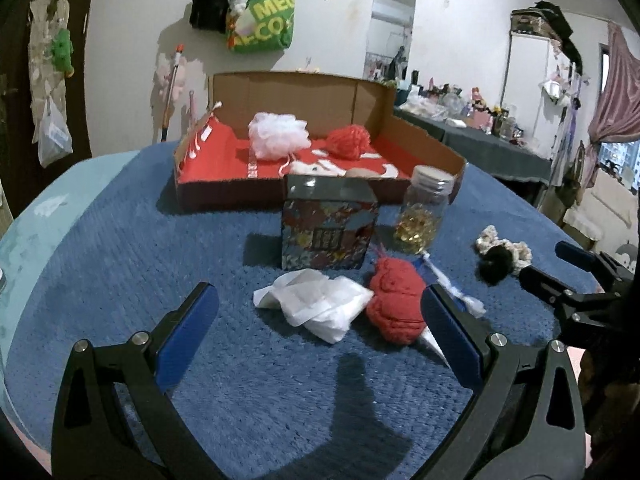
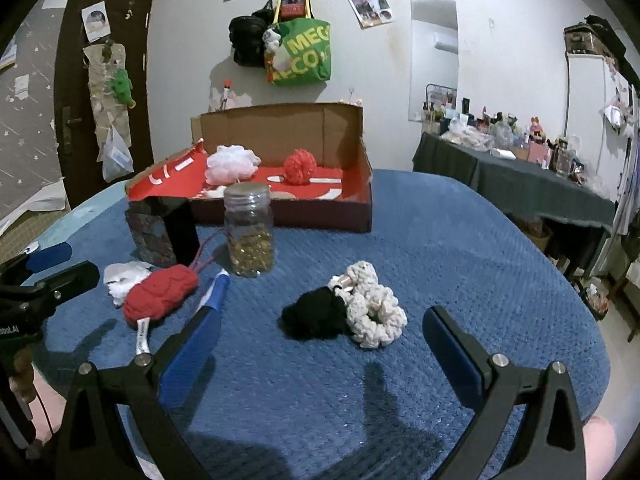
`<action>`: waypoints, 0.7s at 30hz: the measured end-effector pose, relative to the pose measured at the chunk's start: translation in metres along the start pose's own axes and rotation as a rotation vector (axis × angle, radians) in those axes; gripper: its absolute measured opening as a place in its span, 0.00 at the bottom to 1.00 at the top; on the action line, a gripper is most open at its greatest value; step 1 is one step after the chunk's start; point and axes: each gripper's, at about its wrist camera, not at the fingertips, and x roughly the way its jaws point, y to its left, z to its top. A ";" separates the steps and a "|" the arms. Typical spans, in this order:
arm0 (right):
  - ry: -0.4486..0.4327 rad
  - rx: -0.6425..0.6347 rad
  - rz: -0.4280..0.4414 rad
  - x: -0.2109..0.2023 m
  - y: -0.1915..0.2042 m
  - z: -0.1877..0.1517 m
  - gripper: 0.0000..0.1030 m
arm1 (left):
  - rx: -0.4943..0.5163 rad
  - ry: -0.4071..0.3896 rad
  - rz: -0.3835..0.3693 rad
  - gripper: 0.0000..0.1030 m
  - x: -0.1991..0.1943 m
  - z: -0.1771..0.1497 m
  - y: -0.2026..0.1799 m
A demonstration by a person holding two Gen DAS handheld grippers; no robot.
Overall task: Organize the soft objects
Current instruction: 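Move the right tool to the cream crochet scrunchie while the left approaches the white tissue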
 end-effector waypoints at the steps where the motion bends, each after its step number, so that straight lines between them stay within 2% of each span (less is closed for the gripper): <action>1: 0.004 0.000 -0.005 0.002 -0.002 0.000 1.00 | 0.000 0.015 0.002 1.00 0.004 0.001 0.002; 9: 0.058 0.057 0.014 0.017 -0.034 0.000 1.00 | -0.005 0.074 0.025 1.00 0.023 0.007 0.012; 13: 0.093 0.040 -0.006 0.024 -0.048 -0.001 1.00 | 0.013 0.109 0.021 1.00 0.032 0.011 0.013; 15: 0.119 0.023 -0.016 0.029 -0.054 -0.002 0.95 | 0.017 0.126 0.019 0.99 0.037 0.013 0.014; 19: 0.159 0.007 -0.023 0.035 -0.065 -0.005 0.94 | 0.029 0.154 0.013 0.99 0.046 0.015 0.015; 21: 0.173 0.001 -0.009 0.039 -0.068 -0.004 0.89 | 0.034 0.174 0.011 0.95 0.052 0.013 0.016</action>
